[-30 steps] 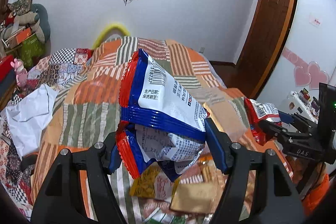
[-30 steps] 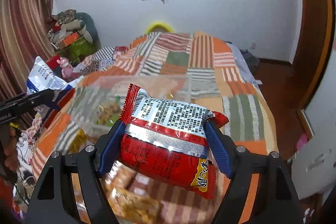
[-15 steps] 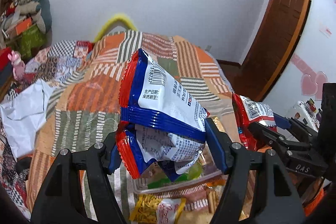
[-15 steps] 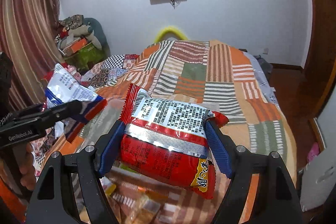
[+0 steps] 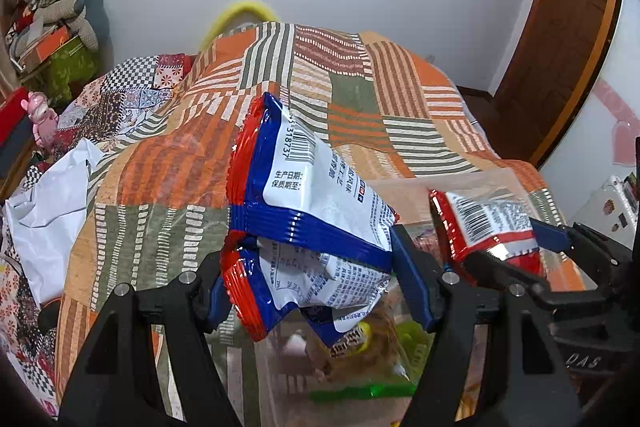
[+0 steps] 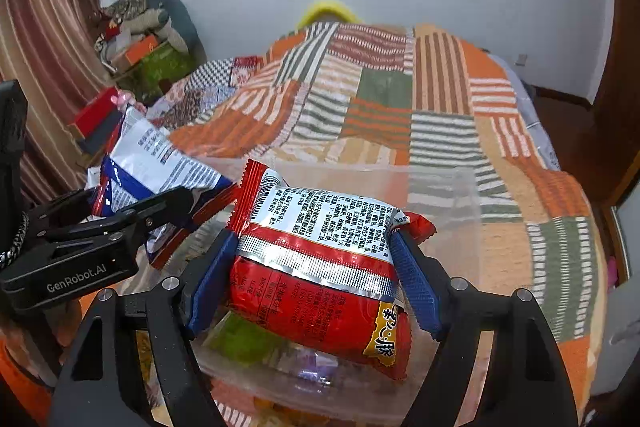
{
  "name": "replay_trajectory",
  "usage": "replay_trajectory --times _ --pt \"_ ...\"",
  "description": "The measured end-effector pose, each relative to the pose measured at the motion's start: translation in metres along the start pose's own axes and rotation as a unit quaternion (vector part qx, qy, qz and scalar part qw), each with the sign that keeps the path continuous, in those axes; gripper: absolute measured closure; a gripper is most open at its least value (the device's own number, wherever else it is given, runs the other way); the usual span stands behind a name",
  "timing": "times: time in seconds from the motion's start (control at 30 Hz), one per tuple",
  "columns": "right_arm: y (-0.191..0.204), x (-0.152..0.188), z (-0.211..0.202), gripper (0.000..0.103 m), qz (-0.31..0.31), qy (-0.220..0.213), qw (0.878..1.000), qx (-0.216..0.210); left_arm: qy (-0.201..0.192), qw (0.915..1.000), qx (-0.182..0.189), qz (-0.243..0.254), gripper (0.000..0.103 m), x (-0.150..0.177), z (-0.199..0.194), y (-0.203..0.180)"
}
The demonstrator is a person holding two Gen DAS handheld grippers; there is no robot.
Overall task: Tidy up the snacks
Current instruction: 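Drop the blue-and-white bag and red chip bag into the clear box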
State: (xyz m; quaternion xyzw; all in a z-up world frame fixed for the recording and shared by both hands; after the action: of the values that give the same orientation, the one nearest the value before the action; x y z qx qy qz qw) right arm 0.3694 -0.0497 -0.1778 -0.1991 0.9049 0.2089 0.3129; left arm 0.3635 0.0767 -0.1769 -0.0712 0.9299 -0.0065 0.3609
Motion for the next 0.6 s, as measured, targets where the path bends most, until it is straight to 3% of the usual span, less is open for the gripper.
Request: replay_trajectory --times 0.2,0.6 --pt "-0.001 0.005 0.012 0.027 -0.004 0.022 1.0 0.006 0.006 0.9999 -0.01 0.001 0.033 0.002 0.01 -0.002" --pt "0.0 0.005 -0.005 0.021 -0.01 0.017 1.0 0.014 0.015 0.9994 0.03 -0.005 0.031 0.007 -0.018 0.0"
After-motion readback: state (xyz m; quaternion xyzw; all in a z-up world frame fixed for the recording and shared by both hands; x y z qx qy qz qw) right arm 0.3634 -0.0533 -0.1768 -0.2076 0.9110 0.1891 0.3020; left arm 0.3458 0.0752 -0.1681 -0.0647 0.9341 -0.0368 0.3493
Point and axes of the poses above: each gripper's, at about its wrist camera, not at the fingertips, and z roughly the way its jaws point, y to its left, x to its underside, the point moved 6 cm from there along z, roughly the way its jaws point, and after that the axes turned 4 degrees about -x, right-handed, at the moved point
